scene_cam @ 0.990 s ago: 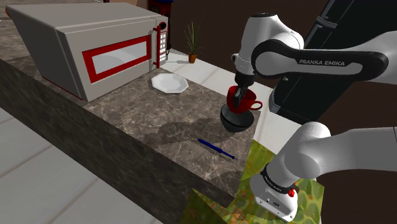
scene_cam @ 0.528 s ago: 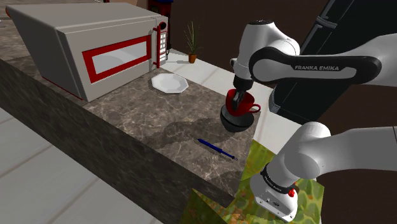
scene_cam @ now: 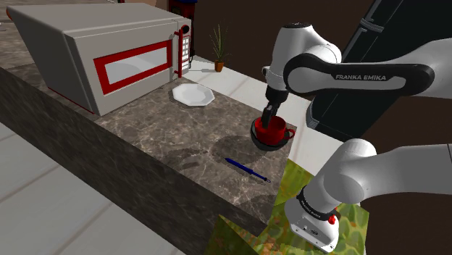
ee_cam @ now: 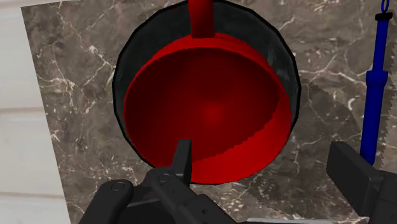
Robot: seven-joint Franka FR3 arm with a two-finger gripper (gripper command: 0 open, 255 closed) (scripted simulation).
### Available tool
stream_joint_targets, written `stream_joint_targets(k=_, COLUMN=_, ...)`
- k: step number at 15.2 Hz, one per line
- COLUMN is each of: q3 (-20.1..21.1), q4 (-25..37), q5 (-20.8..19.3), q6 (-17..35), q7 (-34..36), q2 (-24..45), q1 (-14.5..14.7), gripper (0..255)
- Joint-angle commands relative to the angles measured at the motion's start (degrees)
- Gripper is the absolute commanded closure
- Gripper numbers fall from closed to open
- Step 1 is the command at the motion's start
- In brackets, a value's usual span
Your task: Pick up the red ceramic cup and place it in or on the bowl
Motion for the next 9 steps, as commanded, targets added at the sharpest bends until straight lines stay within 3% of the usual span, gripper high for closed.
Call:
stream_joint_targets(k=1, q3=0.0, q4=0.0, q5=0.0, q6=0.0, q7=0.0, q2=0.0, q1=0.0, gripper=0)
stream_joint_targets(k=6, q3=0.7, q4=7.2, q5=0.8, q6=-7.3, q7=-0.1, q2=-0.1, q1=0.4, gripper=0)
stream_joint_targets(k=9, q3=0.7, q4=7.2, q5=0.8, q6=-7.3, q7=-0.1, q2=-0.1, q1=0.4, gripper=0)
